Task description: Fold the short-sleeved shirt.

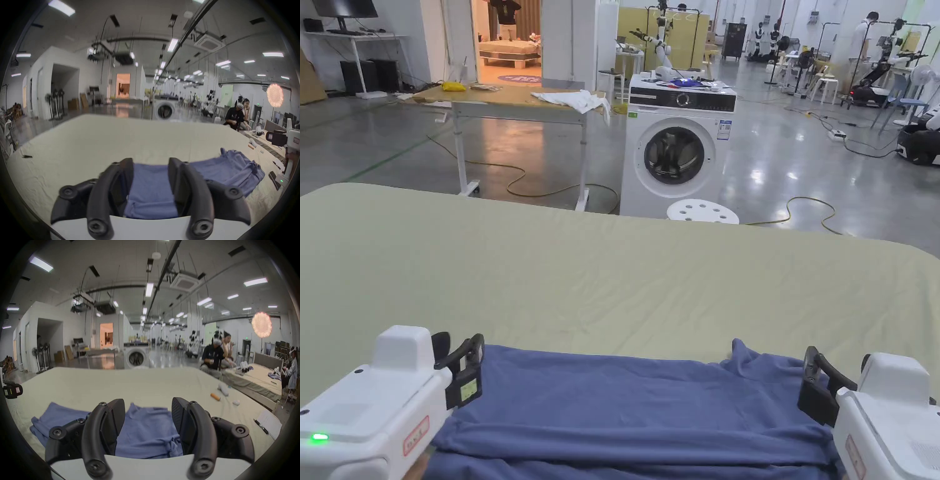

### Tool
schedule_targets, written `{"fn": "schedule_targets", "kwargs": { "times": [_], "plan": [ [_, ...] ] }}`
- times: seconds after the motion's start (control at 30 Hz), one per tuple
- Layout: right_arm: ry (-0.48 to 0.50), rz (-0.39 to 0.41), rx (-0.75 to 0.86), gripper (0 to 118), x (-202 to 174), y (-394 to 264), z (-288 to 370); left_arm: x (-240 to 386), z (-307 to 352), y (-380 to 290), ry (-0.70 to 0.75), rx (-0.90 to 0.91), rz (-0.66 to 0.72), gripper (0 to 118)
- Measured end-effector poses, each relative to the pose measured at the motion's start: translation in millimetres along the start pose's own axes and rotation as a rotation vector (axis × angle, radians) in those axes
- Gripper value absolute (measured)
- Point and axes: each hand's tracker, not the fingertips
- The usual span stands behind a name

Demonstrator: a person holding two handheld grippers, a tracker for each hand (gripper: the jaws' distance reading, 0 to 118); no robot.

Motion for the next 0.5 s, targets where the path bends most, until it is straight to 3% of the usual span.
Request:
{"fn": "schedule_targets", "kwargs": {
  "times": [0.07, 0.13, 0.27, 0.37, 0.5],
  "plan": [
    [0.022, 0.001, 0.027, 42, -8, 1, 9, 8, 12, 1, 0.014, 0.026, -0.006, 14],
    [0.034, 0.005, 0.033, 5, -12, 3, 15, 15, 23, 1, 0.027, 0.047, -0.013, 0],
    [0.034, 0.011, 0.067, 3, -17, 6, 24, 15, 40, 0, 0.008, 0.066, -0.013, 0],
    [0.017, 0.057, 0.089, 2, -19, 8, 27, 10, 47, -3, 0.018, 0.05, -0.032, 0],
    [0.028, 0.081, 0.088, 2, -17, 9, 30, -16, 33, -16, 0.039, -0.132, -0.039, 0]
  ]
}}
